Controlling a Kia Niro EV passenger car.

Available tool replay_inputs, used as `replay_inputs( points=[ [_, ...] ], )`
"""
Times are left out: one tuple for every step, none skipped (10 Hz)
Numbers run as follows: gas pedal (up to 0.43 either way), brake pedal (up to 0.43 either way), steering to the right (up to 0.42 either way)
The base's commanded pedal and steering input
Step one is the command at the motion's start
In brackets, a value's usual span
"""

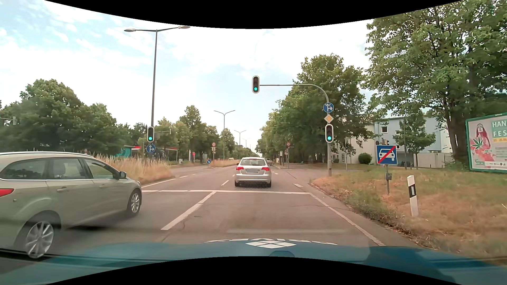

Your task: Follow the waypoints while adhering to traffic rules and regulations

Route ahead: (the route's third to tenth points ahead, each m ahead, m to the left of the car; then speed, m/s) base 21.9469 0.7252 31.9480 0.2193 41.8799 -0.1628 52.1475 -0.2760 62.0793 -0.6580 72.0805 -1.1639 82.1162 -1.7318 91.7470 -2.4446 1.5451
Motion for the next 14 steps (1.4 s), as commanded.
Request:
replay_inputs(
  points=[
    [0.000,0.000,-0.007],
    [0.000,0.000,-0.007],
    [0.000,0.000,-0.007],
    [0.000,0.000,-0.008],
    [0.000,0.000,-0.008],
    [0.000,0.000,-0.010],
    [0.000,0.000,-0.012],
    [0.000,0.000,-0.014],
    [0.000,0.000,-0.014],
    [0.000,0.000,-0.015],
    [0.000,0.000,-0.015],
    [0.000,0.000,-0.015],
    [0.000,0.000,-0.015],
    [0.000,0.000,-0.015]
  ],
)
